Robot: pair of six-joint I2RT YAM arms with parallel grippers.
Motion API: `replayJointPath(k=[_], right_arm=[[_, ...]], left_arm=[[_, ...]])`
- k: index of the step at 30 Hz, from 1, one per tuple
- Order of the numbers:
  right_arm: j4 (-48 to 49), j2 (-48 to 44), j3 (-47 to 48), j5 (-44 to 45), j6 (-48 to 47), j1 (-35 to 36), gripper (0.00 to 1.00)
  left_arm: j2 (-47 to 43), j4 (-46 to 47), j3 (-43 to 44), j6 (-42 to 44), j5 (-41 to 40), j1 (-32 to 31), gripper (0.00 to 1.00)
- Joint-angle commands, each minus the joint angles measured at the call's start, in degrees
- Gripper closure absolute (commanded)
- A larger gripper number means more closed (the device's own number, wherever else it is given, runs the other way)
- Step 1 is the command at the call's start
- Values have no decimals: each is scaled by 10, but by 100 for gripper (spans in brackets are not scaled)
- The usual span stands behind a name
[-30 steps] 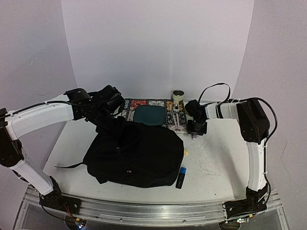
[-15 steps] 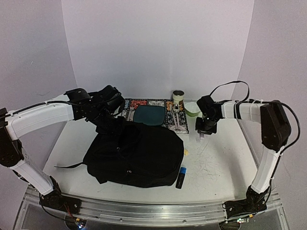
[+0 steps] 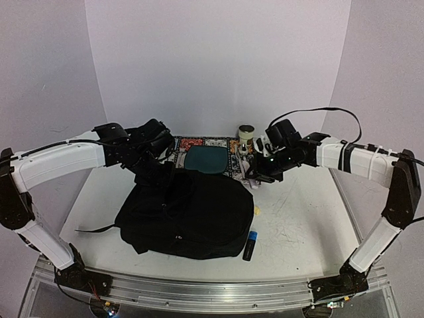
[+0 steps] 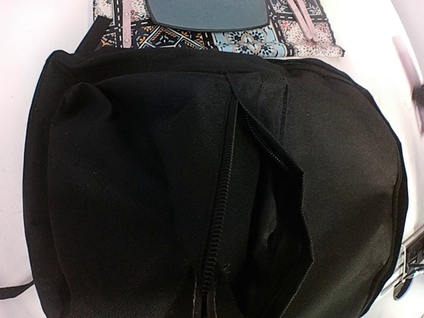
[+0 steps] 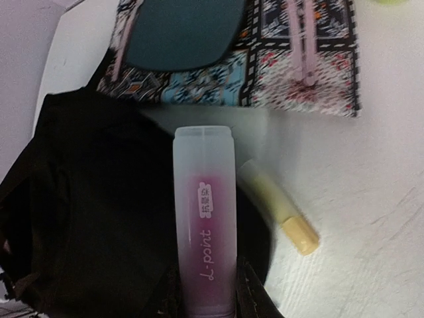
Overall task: Pack the student bag
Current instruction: Place the pen in the lower front pocket of the bag.
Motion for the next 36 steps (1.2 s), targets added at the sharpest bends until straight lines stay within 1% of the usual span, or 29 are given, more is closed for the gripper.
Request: replayJointPath(k=[1, 5, 10, 16, 22, 25, 28, 36], right_arm=[[28, -5, 39, -98, 45, 55, 99], [83, 26, 63, -161, 88, 87, 99], [122, 90, 113, -211, 123, 116, 100], [130, 151, 158, -237, 153, 141, 100], [142, 189, 188, -255, 172, 156, 100], [149, 196, 186, -240, 185, 160, 100], [176, 199, 182, -212, 209, 161, 100], [227, 230, 217, -122, 269, 177, 100]], left_arm=[[-2, 27, 31, 2, -22, 2, 100], [-3, 29, 34, 1, -23, 2, 100], [-4, 31, 37, -1, -22, 2, 100], [-12, 36, 36, -7, -20, 2, 100], [-14, 42, 32, -11, -26, 2, 100], [-9, 45, 34, -11, -12, 2, 100], [-5, 51, 36, -11, 2, 2, 100], [-10, 65, 31, -19, 30, 2, 100]])
